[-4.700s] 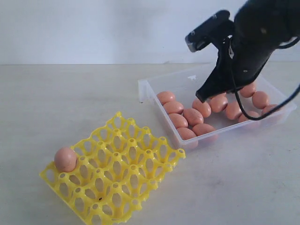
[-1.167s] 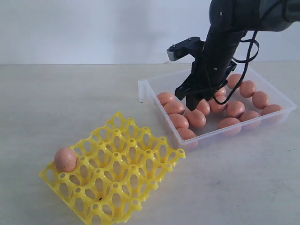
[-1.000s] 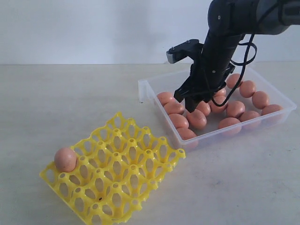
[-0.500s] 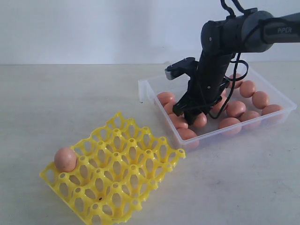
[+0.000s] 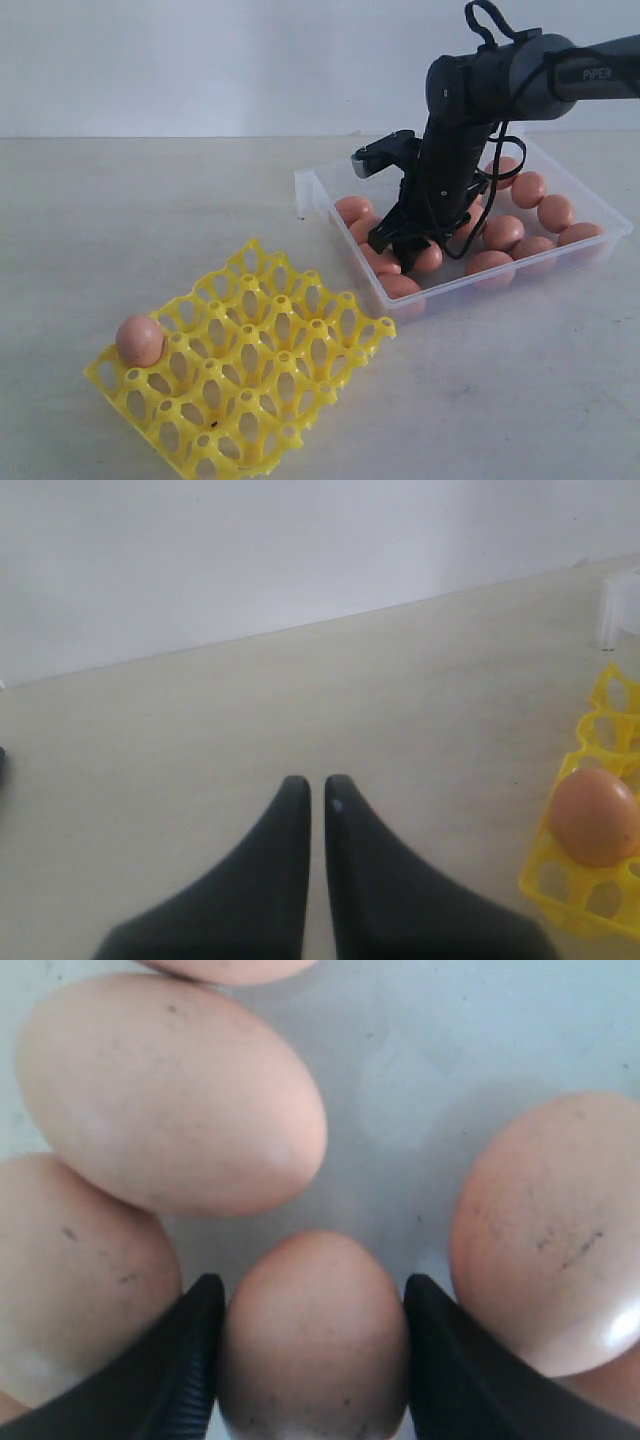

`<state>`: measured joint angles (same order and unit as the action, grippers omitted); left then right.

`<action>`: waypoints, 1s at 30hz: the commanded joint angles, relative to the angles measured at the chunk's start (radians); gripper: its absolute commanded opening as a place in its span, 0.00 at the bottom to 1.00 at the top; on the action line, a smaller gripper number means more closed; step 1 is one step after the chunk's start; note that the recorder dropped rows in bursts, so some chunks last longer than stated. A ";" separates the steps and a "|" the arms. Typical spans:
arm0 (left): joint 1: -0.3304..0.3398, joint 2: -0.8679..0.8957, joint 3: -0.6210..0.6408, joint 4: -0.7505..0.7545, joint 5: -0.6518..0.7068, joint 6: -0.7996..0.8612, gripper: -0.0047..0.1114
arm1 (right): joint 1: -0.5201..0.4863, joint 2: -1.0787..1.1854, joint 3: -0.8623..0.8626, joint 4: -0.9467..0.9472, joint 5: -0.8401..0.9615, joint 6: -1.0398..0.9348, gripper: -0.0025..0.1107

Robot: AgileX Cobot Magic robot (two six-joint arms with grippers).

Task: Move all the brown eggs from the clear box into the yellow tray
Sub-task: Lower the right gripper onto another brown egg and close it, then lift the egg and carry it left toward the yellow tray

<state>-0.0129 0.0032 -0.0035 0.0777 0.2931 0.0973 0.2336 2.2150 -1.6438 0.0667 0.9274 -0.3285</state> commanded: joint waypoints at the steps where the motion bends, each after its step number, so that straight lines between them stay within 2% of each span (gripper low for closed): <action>1: -0.008 -0.003 0.003 -0.002 0.000 -0.003 0.08 | -0.005 -0.005 -0.004 -0.030 0.024 0.001 0.02; 12: -0.008 -0.003 0.003 -0.002 0.000 -0.003 0.08 | -0.005 -0.186 -0.004 -0.042 0.019 0.003 0.02; 15: -0.008 -0.003 0.003 -0.002 0.000 -0.003 0.08 | -0.005 -0.250 -0.004 -0.028 0.041 0.059 0.02; 19: -0.008 -0.003 0.003 -0.002 0.000 -0.003 0.08 | -0.005 -0.313 -0.004 0.158 0.029 0.093 0.02; 25: -0.008 -0.003 0.003 -0.002 0.000 -0.003 0.08 | 0.019 -0.343 -0.004 0.632 0.004 -0.217 0.02; 30: -0.008 -0.003 0.003 -0.002 0.000 -0.003 0.08 | 0.138 -0.355 -0.004 0.712 0.004 -0.290 0.02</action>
<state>-0.0129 0.0032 -0.0035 0.0777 0.2931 0.0973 0.3085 1.8812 -1.6438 0.7335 0.9332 -0.5757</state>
